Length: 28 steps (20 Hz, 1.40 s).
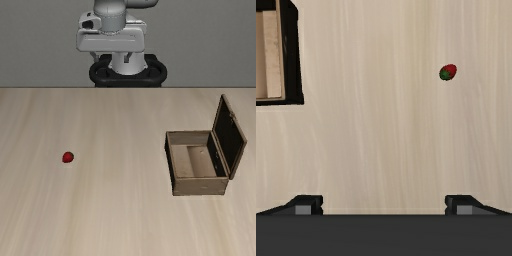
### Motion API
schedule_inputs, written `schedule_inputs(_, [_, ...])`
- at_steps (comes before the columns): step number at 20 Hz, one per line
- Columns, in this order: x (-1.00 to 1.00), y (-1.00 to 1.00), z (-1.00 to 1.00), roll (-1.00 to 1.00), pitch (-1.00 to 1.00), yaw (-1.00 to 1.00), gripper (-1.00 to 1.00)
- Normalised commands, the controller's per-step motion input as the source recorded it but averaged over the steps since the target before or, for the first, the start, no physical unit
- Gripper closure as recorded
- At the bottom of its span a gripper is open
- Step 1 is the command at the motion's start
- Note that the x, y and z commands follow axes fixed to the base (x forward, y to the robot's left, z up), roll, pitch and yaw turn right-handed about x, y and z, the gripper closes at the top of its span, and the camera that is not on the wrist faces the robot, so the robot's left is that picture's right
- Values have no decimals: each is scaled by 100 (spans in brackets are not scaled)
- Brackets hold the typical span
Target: Pick up the strawberry and place it in the box
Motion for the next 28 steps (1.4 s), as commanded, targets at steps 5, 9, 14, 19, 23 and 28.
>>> schedule_inputs(5, [0, -100, 0, 0, 0, 0, -100])
schedule_inputs(9, [0, -100, 0, 0, 0, 0, -100])
schedule_inputs(14, [100, 0, 0, 0, 0, 0, -100])
schedule_inputs(19, [100, 0, 0, 0, 0, 0, -100])
schedule_inputs(23, [75, -25, 0, 0, 0, 0, -100])
schedule_inputs(28, [-20, 0, -80, 0, 0, 0, -100])
